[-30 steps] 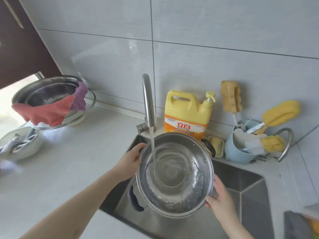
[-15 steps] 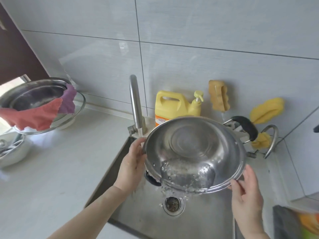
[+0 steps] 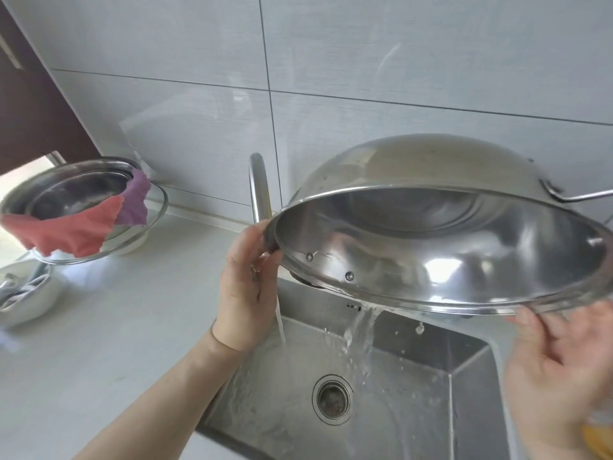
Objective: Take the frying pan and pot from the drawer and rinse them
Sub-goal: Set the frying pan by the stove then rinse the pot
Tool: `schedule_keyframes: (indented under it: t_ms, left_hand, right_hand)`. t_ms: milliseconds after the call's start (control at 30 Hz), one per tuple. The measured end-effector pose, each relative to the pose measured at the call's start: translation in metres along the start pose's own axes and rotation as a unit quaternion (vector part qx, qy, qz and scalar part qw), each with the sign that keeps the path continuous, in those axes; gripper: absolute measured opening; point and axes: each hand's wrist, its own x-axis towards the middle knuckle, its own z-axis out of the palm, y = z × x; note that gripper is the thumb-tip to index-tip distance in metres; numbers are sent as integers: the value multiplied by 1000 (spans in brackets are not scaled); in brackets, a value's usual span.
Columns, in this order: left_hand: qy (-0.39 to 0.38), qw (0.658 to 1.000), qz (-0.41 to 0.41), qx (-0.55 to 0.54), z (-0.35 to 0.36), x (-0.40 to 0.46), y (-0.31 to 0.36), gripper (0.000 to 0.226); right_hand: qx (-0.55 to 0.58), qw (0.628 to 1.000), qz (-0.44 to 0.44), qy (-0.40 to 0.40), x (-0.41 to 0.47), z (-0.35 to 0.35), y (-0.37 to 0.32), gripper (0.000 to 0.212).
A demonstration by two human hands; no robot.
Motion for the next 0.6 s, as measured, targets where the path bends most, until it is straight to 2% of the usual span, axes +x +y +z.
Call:
schedule_keyframes:
  t_ms: [100, 200, 300, 367, 400, 500, 600]
  left_hand:
    - [1, 1000, -7, 6, 4, 0, 3, 89]
    - [-12, 999, -36, 9, 9, -14, -3, 82]
    - [-64, 989, -133, 21, 13, -34, -10, 84]
    - [-116, 969, -216, 26, 14, -46, -16, 76]
    - [-143, 955, -257, 23, 13, -51, -21, 71]
    - [-220, 900, -375, 12, 2, -59, -35, 56]
    - [-274, 852, -446, 17, -15, -62, -44, 38]
  right_hand:
    - [-3, 1000, 16, 3, 2, -4, 1, 46]
    - [-38, 998, 55, -3, -9, -6, 6, 47]
    - [-117, 986, 109, -57, -29, -12, 14, 75]
    - [-163, 969, 149, -112, -39, -17, 11, 87]
    - [-172, 960, 171, -140, -42, -17, 5, 84]
    - [-199, 934, 236, -180, -56, -11, -8, 54]
    - [-188, 886, 356, -229, -74, -4, 2, 53]
